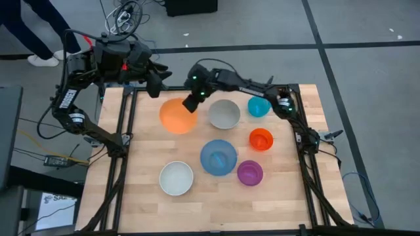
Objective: Nest bowls inside each other
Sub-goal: Stack the yellow bowl on top of the bottom transparent blue bowl, then stack the top gray bowl on top of the yellow bowl
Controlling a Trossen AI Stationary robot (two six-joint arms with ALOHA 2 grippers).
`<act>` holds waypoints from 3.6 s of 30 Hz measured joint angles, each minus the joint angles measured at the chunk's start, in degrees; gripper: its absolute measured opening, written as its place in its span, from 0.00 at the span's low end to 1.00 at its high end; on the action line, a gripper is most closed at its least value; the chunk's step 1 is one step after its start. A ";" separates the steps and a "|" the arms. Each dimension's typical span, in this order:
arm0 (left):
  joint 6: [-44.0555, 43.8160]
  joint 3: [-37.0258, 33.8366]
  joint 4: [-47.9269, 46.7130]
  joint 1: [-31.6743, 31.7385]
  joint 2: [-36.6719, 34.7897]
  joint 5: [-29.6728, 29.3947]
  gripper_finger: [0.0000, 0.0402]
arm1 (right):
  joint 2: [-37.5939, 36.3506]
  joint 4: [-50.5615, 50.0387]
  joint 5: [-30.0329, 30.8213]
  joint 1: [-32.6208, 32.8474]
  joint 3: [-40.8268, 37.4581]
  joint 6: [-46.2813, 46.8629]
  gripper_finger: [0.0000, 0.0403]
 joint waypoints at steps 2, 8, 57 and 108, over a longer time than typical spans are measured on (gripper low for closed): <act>0.03 -0.02 0.03 -0.01 0.00 -0.03 0.35 | -3.08 -6.78 -0.34 0.93 -0.21 -2.44 0.00; 0.22 -0.03 -0.01 0.00 0.00 -0.07 0.35 | -9.74 -27.15 5.32 5.49 -0.27 -10.67 0.00; 1.17 -0.03 0.45 0.00 0.00 -1.18 0.35 | -8.34 -22.31 0.44 -4.33 -7.45 2.76 0.35; 2.80 -0.85 2.83 -0.01 0.00 -8.22 0.35 | -16.96 -10.26 3.94 4.51 -31.09 -3.32 0.00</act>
